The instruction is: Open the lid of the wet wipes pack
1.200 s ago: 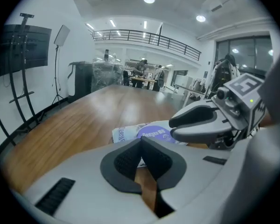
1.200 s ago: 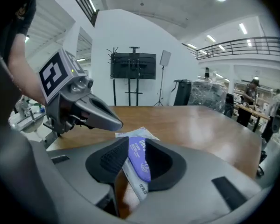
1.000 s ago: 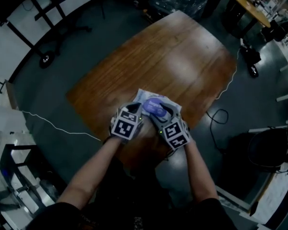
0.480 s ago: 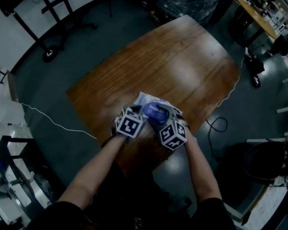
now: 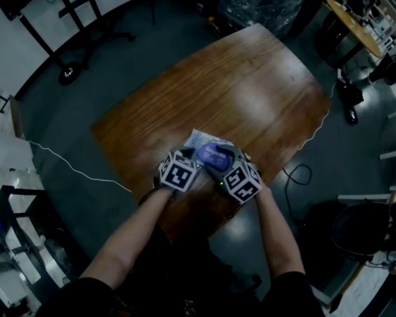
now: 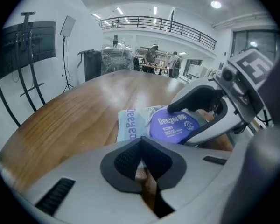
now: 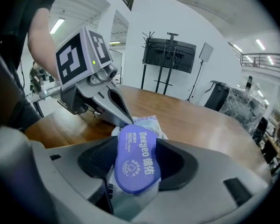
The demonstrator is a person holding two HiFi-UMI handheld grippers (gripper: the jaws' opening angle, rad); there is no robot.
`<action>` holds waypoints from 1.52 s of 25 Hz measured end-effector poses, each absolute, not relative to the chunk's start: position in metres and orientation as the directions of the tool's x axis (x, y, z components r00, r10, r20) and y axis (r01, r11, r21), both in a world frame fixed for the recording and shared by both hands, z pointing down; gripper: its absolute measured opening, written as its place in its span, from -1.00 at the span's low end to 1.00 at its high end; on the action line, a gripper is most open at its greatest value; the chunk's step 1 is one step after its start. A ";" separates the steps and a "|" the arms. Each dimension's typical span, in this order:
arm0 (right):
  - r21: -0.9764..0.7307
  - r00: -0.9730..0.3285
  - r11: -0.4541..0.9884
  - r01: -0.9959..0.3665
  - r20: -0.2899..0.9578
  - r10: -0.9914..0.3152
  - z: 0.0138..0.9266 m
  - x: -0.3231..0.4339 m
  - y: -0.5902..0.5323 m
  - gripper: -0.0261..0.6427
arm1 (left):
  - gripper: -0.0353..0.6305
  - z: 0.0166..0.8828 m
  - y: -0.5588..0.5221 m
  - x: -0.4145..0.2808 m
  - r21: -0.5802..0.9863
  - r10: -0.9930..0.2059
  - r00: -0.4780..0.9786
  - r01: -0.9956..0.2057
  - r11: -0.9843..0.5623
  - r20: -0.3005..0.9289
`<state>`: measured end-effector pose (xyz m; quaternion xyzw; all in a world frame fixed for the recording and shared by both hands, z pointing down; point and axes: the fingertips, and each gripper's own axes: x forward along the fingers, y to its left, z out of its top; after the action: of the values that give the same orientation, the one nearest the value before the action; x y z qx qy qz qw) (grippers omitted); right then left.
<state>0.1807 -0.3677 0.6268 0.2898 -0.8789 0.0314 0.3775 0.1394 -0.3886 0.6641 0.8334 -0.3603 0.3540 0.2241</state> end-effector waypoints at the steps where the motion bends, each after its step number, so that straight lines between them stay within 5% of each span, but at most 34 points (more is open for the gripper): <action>1: 0.137 -0.554 0.832 -0.538 0.686 -0.472 0.628 0.182 -0.368 -0.11 | -0.91 0.664 -0.388 0.141 0.123 -0.443 0.495 -0.759 -0.640 0.748; 18: -0.218 -0.705 0.819 -0.530 0.650 -0.283 0.615 0.193 -0.377 -0.11 | -0.91 0.663 -0.388 0.145 0.166 -0.429 0.521 -0.757 -0.632 0.738; 24: -0.069 -0.691 0.844 -0.532 0.611 -0.386 0.583 0.192 -0.382 -0.26 | -0.91 0.665 -0.389 0.140 0.157 -0.427 0.512 -0.757 -0.634 0.745; 29: 0.062 -0.632 0.792 -0.608 0.565 -0.530 0.553 0.201 -0.401 -0.78 | -0.91 0.666 -0.389 0.141 0.167 -0.416 0.520 -0.751 -0.639 0.746; 38: 0.190 -0.481 0.650 -0.736 0.529 -0.699 0.564 0.226 -0.447 -0.79 | -0.91 0.665 -0.390 0.141 0.178 -0.420 0.530 -0.751 -0.636 0.737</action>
<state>0.2260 -0.4473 0.5641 0.4171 -0.8600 0.0315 0.2923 0.1413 -0.3895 0.6648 0.8394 -0.3488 0.3365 0.2459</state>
